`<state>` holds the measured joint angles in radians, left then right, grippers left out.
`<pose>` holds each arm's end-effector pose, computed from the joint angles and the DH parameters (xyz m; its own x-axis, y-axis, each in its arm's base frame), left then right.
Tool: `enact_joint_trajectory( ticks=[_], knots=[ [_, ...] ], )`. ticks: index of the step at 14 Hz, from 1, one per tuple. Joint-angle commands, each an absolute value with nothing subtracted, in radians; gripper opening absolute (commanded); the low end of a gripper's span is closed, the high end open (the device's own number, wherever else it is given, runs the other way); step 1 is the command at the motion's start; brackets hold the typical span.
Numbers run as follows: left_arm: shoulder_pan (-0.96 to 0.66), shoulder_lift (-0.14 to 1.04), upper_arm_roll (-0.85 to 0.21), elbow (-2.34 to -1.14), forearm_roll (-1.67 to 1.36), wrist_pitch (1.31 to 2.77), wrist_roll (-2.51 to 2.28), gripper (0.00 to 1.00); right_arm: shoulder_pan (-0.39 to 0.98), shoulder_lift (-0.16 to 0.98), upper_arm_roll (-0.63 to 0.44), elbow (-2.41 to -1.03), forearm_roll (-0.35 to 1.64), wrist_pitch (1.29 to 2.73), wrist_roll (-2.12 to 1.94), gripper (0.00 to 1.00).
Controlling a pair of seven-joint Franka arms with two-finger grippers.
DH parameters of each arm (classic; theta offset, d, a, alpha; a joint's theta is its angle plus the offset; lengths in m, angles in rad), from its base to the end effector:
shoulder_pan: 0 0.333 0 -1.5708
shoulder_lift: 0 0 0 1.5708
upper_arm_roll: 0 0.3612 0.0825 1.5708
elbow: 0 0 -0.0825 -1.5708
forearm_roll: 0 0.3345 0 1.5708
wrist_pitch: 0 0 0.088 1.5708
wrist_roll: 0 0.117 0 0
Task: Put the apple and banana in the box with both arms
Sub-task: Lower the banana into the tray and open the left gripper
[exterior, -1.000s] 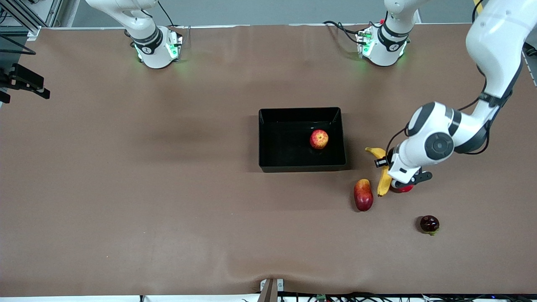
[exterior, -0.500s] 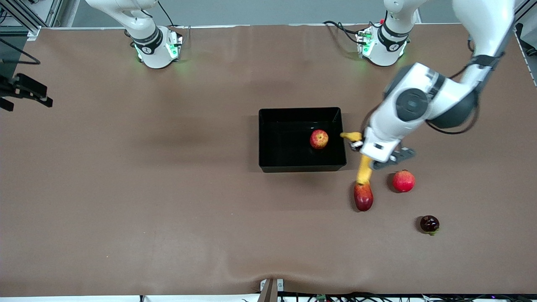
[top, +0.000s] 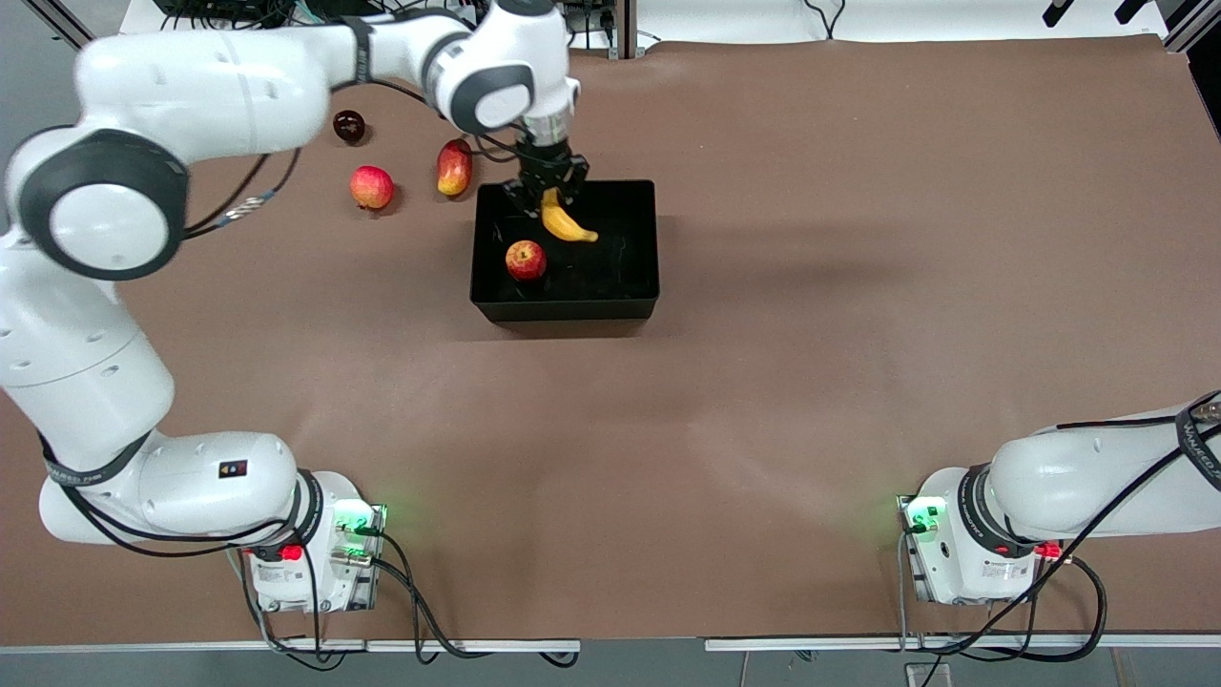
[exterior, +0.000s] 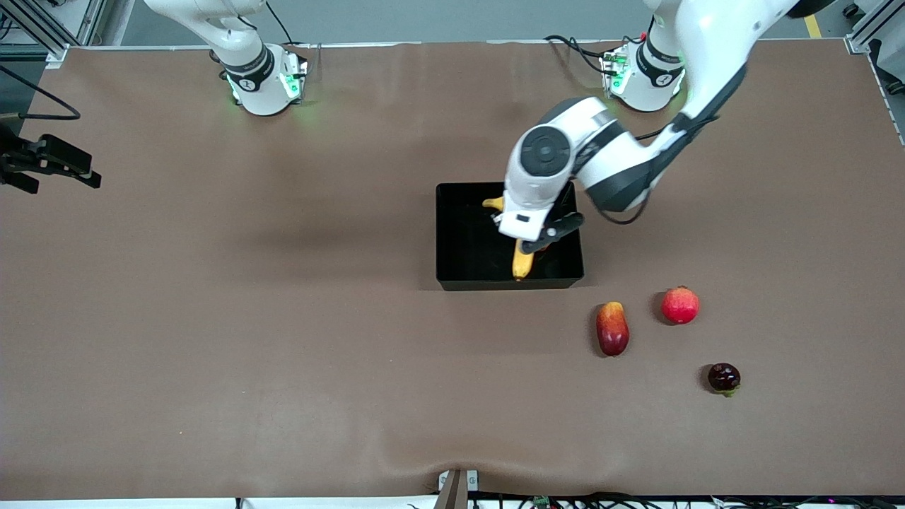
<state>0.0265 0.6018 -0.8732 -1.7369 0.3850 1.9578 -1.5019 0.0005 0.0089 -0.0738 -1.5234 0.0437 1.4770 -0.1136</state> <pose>0.4818 -0.3819 0.3704 0.8496 0.5116 -0.1283 0.4979 -0.8582 -0.1250 0.4973 -0.0308 0.6672 0.9978 0.0443 -0.0499 0.0419 -0.9979 -0.0490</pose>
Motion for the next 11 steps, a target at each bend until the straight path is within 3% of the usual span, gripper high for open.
enact_joint_trajectory(
  ticks=[1, 9, 10, 11],
  knots=[
    [-0.121, 0.672, -0.770, -1.690, 0.413, 2.009, -1.636, 0.00, 0.003, -0.015, -0.072, -1.545, 0.064, 1.464, -0.083, 1.00],
    [-0.279, 0.787, -0.640, -1.655, 0.414, 2.100, -1.738, 0.00, 0.008, -0.006, -0.074, -1.526, 0.077, 1.410, -0.095, 1.00],
    [-0.300, 0.802, -0.620, -1.638, 0.414, 2.109, -1.740, 0.03, 0.008, -0.003, -0.072, -1.526, 0.078, 1.416, -0.094, 1.00],
    [-0.323, 0.814, -0.595, -1.620, 0.414, 2.109, -1.738, 0.12, 0.009, 0.001, -0.072, -1.526, 0.083, 1.420, -0.094, 1.00]
  ],
)
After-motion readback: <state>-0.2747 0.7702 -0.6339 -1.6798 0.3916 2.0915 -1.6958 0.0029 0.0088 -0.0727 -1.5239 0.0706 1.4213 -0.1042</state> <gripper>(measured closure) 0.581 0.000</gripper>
